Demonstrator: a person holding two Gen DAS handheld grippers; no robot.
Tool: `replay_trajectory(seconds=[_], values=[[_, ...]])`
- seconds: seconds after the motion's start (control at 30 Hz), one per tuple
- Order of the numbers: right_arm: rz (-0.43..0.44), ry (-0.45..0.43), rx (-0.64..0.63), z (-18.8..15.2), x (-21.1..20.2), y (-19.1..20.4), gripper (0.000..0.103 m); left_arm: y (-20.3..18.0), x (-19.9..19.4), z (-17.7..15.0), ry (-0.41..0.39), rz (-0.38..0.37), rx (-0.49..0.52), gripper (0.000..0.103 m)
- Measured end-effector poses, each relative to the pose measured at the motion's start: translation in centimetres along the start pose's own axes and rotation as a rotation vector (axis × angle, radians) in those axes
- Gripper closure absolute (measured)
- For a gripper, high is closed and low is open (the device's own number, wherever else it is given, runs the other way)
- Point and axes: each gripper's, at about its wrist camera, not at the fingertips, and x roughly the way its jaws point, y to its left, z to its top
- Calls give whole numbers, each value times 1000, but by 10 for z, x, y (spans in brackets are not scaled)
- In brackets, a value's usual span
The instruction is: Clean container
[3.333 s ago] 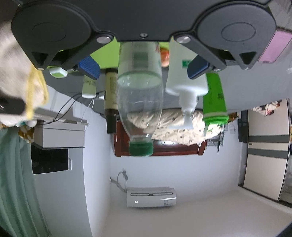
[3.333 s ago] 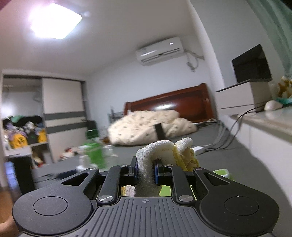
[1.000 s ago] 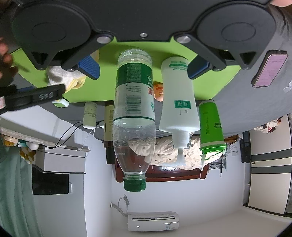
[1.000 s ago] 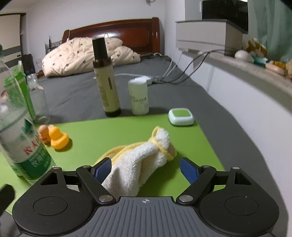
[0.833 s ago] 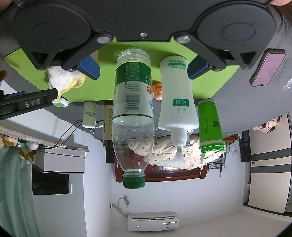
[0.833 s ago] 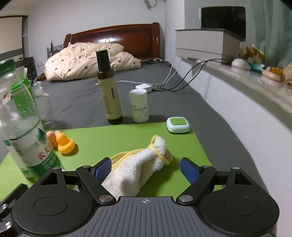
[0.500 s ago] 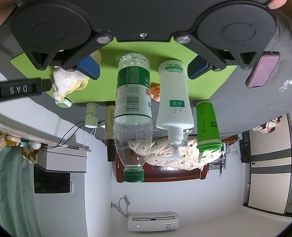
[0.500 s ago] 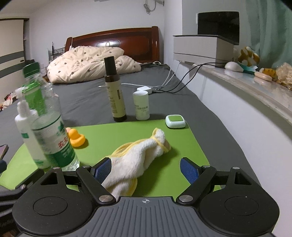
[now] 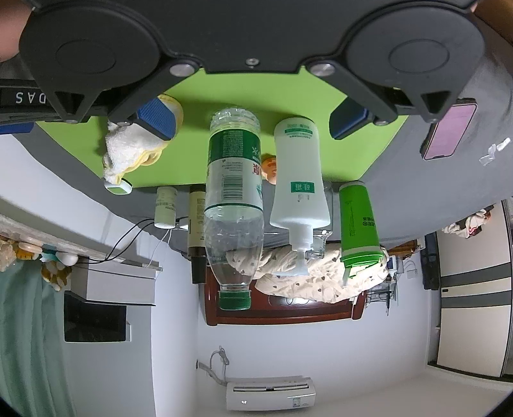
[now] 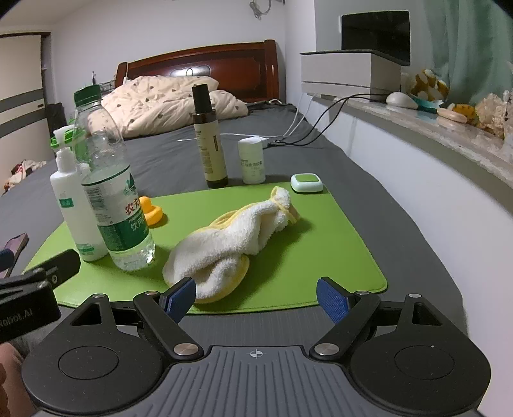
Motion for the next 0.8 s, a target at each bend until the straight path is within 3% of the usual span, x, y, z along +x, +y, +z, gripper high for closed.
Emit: replay_trajectory(seconds=[0.8], values=[[-11,-3,-11,-2,-4,-2,20,0,-3,2,28,5,-29,0]])
